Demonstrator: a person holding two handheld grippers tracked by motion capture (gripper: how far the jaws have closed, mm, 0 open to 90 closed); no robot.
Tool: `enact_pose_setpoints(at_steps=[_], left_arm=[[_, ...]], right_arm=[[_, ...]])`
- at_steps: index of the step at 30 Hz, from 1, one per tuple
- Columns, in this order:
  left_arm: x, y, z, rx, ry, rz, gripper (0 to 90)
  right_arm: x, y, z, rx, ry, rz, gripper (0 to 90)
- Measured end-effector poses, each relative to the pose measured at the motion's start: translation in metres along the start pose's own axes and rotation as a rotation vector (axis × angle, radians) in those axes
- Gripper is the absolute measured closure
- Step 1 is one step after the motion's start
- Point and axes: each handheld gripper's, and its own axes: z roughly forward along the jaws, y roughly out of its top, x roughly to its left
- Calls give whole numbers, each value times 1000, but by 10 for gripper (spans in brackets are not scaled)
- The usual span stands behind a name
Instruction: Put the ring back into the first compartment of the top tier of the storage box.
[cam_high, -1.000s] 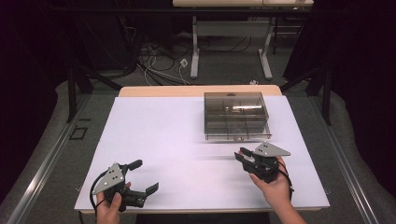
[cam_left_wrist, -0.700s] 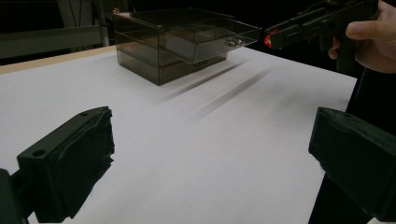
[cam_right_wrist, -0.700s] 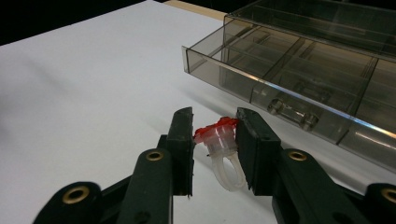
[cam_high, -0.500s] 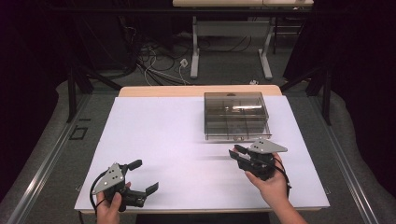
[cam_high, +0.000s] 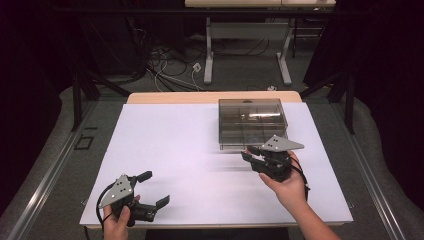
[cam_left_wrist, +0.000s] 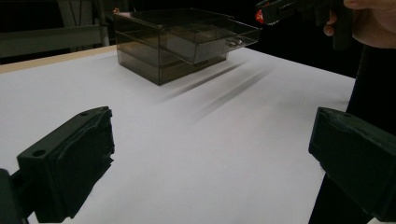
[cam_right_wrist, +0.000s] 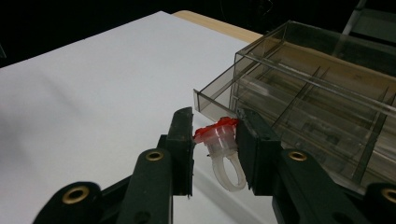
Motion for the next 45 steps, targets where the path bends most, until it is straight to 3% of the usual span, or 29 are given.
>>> enact_pose_setpoints(at_steps=[8,25,45], left_arm=[[0,0,0,-1,-1,1,2],[0,0,0,-1,-2,0,2],[0,0,0,0,-2,1,2]], right_arm=[[-2,17,2,0,2,-23,678],[-9,39,10,39,-1,-21,678],[-20,51,33,97,-16,-5,677]])
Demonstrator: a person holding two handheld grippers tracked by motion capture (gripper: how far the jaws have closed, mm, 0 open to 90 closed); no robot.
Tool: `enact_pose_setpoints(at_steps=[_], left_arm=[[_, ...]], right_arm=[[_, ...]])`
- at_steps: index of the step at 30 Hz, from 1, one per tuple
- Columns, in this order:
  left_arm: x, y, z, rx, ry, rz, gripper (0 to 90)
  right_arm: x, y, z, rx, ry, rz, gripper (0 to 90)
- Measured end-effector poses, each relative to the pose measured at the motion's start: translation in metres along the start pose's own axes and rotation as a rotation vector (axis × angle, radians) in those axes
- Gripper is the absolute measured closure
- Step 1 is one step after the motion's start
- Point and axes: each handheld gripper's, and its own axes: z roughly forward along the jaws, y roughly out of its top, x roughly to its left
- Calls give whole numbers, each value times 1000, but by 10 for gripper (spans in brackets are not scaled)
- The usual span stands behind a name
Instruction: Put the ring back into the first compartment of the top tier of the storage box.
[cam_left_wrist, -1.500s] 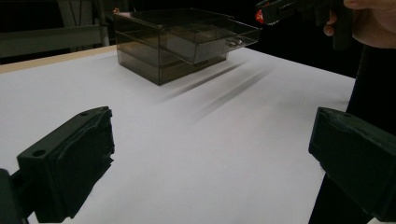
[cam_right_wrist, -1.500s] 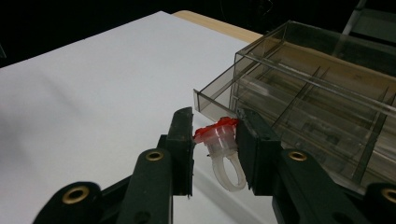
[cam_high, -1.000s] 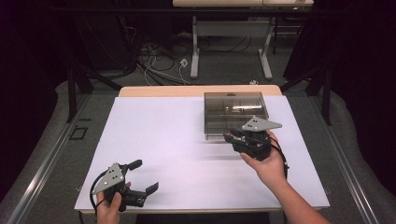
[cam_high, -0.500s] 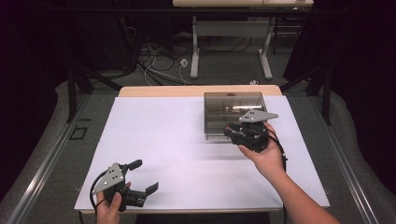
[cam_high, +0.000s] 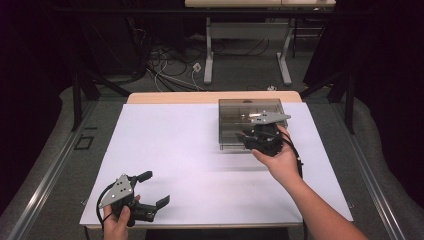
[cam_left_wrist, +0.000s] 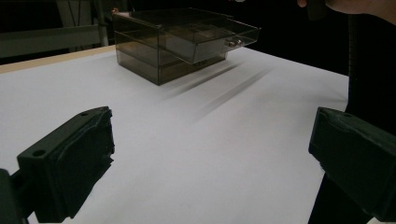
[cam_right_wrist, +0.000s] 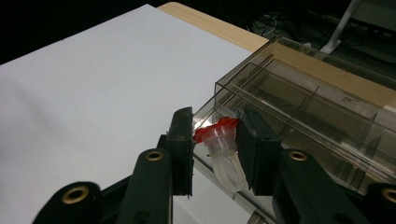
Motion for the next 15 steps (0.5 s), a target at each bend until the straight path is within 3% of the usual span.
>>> enact_pose_setpoints(at_steps=[15], left_arm=[[0,0,0,2,-1,-2,2]], right_arm=[[-6,-2,20,60,-12,9,677]])
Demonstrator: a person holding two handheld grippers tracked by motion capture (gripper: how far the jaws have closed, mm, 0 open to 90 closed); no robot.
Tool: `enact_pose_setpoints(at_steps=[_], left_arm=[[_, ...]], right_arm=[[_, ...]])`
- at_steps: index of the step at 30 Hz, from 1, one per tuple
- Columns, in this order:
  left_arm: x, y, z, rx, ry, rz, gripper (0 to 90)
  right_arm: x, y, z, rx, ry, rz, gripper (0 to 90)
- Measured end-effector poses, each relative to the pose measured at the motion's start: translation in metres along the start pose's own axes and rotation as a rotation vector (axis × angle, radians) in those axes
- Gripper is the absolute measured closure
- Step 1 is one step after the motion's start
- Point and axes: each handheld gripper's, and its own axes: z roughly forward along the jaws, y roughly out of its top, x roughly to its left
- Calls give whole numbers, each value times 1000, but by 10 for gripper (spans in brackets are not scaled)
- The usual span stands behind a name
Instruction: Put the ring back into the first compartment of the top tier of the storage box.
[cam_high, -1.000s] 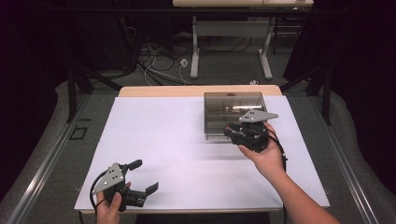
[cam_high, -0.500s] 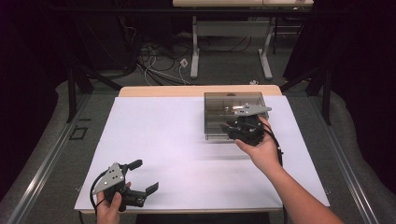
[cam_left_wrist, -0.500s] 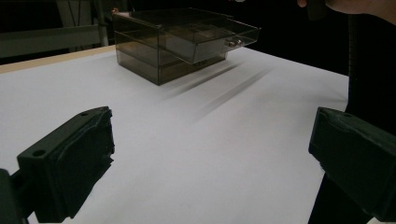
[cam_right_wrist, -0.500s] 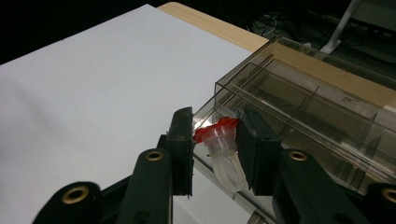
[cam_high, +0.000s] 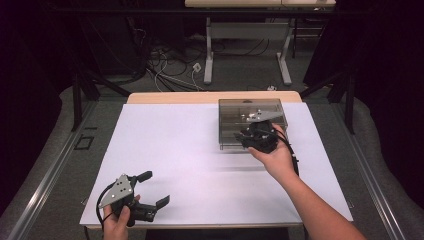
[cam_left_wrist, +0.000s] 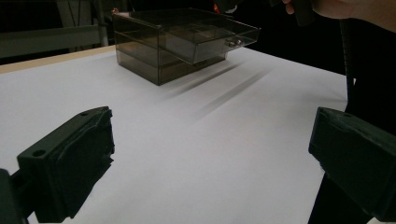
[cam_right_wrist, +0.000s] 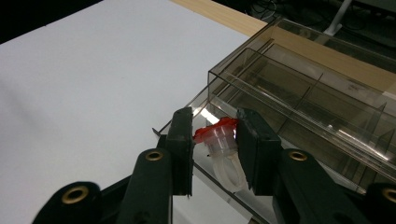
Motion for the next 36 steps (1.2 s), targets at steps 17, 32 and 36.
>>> enact_pose_setpoints(at_steps=[17,32,36], left_arm=[[0,0,0,-4,0,2,2],[0,0,0,-3,-1,2,2],[1,0,-1,4,-3,4,2]], right_arm=[[-1,-1,21,29,-10,15,676],[3,-2,35,46,-7,26,674],[3,-2,39,47,-9,30,674]])
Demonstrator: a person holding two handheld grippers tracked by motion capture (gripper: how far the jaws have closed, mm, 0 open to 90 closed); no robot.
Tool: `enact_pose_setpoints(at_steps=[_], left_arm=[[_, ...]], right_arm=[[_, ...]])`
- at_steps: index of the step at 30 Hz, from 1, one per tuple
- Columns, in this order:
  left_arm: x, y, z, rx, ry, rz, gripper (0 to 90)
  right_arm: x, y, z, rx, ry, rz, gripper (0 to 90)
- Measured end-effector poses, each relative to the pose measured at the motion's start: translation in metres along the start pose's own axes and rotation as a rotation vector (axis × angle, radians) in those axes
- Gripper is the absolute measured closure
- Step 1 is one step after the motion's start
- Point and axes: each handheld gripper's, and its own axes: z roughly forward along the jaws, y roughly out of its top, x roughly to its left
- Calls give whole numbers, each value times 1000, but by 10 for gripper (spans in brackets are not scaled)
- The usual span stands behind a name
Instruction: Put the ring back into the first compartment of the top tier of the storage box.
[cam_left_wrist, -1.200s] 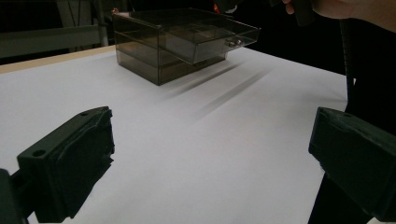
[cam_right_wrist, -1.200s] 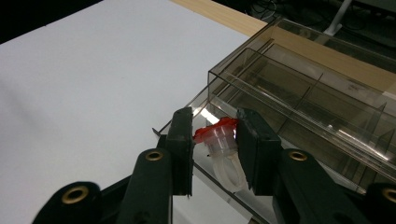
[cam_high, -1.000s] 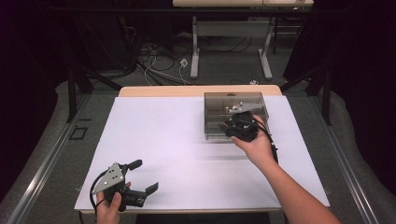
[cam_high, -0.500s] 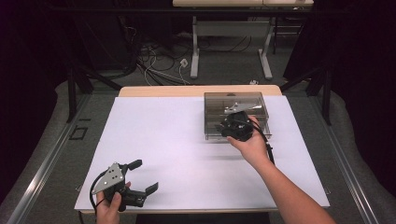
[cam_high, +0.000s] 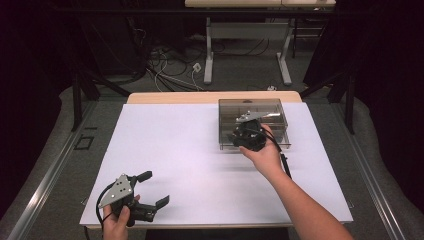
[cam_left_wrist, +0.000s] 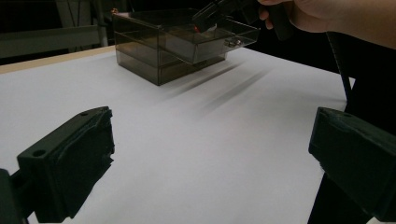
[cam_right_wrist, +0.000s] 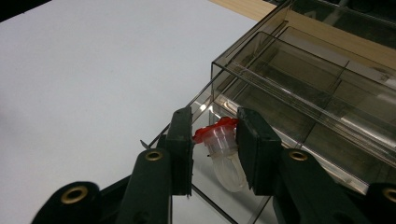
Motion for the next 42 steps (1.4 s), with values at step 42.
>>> enact_pose_setpoints(at_steps=[42], left_arm=[[0,-1,2,-7,-3,-7,2]], right_arm=[[2,2,1,-16,14,-8,498]])
